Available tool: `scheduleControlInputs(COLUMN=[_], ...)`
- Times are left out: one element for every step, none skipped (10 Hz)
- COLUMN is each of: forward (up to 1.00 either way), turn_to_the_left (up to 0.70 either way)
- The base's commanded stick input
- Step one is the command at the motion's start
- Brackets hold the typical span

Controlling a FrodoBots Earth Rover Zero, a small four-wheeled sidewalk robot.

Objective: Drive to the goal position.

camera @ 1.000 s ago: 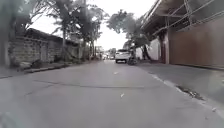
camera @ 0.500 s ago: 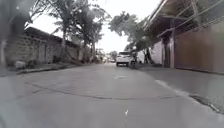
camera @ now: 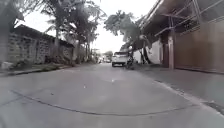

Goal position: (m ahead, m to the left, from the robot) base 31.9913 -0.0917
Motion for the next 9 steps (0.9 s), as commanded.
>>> scheduleControlInputs(forward=[1.0, 1.0, 1.0, 1.0, 1.0, 1.0, 1.0, 1.0, 1.0], turn_to_the_left=[0.04, 0.0, 0.07, 0.04, 0.05, 0.0, 0.0, 0.0, 0.0])
